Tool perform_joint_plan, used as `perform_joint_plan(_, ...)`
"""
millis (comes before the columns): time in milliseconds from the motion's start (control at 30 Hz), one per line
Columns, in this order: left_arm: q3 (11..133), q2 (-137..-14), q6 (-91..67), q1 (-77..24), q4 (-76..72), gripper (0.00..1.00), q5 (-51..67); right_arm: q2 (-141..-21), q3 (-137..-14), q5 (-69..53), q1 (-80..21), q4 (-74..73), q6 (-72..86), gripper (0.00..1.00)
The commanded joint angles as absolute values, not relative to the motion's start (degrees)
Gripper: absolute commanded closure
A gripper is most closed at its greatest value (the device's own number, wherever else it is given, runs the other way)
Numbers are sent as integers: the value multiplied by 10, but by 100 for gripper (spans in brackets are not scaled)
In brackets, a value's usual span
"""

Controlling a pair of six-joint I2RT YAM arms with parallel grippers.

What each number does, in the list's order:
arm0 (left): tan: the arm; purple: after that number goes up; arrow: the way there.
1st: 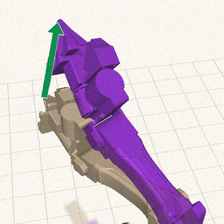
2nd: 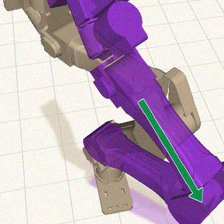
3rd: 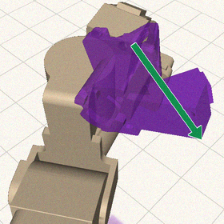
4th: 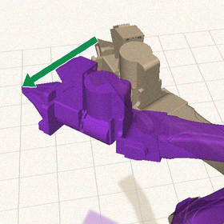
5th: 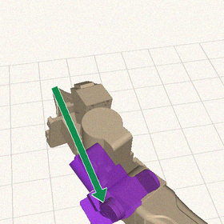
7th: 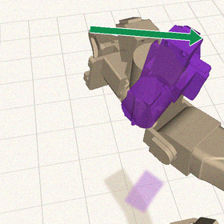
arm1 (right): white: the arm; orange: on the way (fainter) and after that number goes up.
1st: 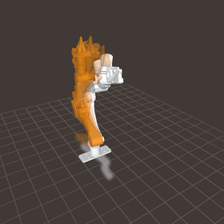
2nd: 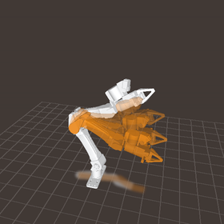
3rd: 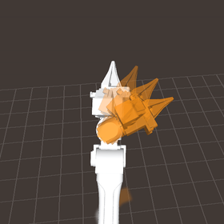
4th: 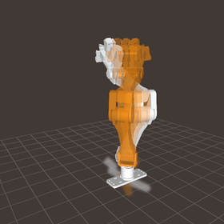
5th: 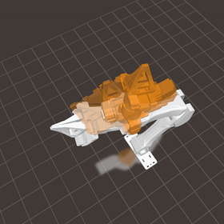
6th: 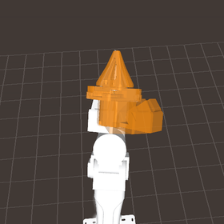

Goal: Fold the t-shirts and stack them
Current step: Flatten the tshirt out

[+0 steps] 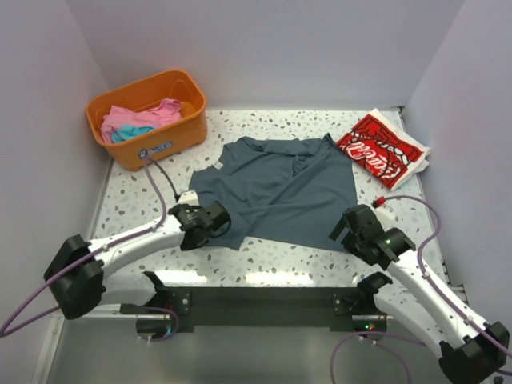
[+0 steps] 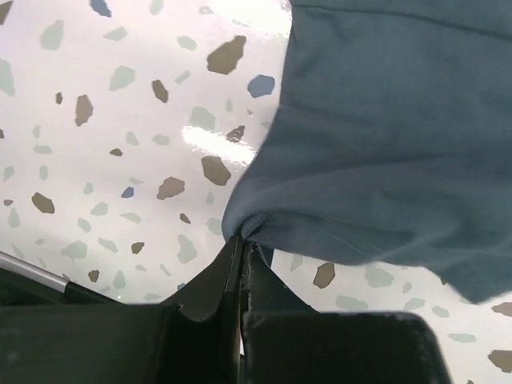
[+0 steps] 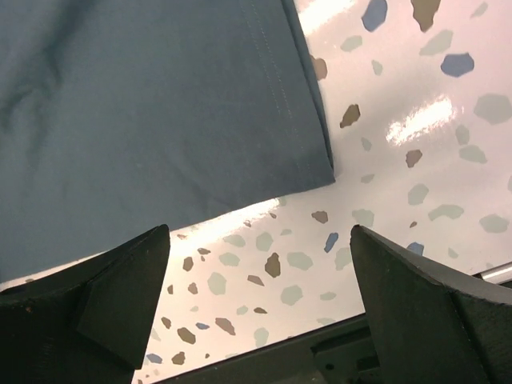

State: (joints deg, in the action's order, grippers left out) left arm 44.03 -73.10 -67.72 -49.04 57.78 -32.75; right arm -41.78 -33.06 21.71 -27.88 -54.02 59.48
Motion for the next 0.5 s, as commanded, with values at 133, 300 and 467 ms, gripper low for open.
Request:
perform_joint_plan(133,471,-719,-774,-464,707,100,-406,-443,-269,232,-275,-511,687,2)
perform_joint_plan(300,471,-724,-761,-463,687,100,-395,-501,-248,235,-271,-432,678,10)
perform_joint_plan(467,465,-695,-741,-464,665,100,-385,-560,-239,241,-266,-375,665,23)
